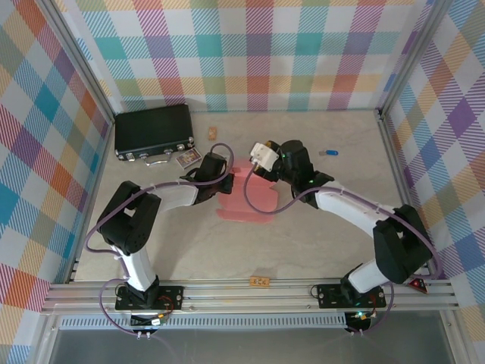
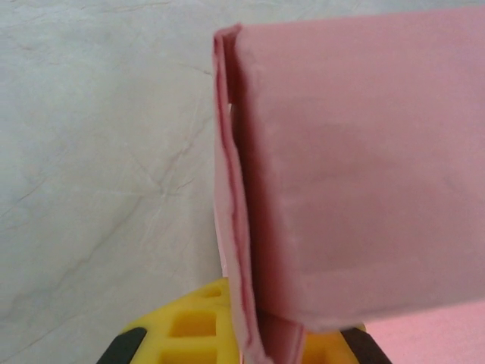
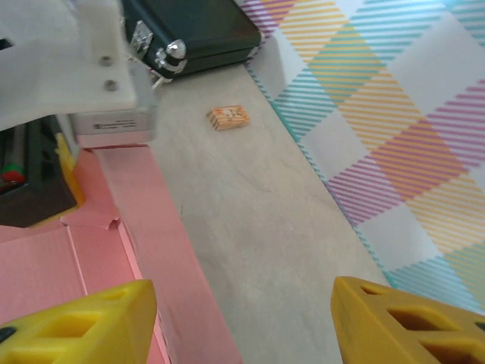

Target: Fold the paper box

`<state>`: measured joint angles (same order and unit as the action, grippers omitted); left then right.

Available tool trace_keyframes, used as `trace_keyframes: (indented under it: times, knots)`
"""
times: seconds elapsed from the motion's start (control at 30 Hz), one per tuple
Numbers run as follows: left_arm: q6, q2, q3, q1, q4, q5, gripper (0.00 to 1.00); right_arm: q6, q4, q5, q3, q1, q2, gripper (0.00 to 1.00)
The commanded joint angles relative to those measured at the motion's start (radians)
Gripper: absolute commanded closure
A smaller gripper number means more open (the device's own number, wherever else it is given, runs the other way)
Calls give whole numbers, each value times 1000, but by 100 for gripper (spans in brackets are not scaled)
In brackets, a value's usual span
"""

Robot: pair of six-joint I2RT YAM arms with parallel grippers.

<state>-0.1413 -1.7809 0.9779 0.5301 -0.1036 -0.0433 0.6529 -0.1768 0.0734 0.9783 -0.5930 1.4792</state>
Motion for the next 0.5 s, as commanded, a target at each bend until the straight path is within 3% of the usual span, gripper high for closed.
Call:
trace_keyframes:
  times: [0.0,0.3,0.47]
  knots:
    - [-4,56,-23,11,28,-56,94,-172,70,-6,-14,63,-32,38]
    - [-1,81,-60,24,31,-93,95,-340,215,0,25,271,29,41]
    - [-4,78,-59,28,35,-90,95,-336,272,-38,66,303,120,47]
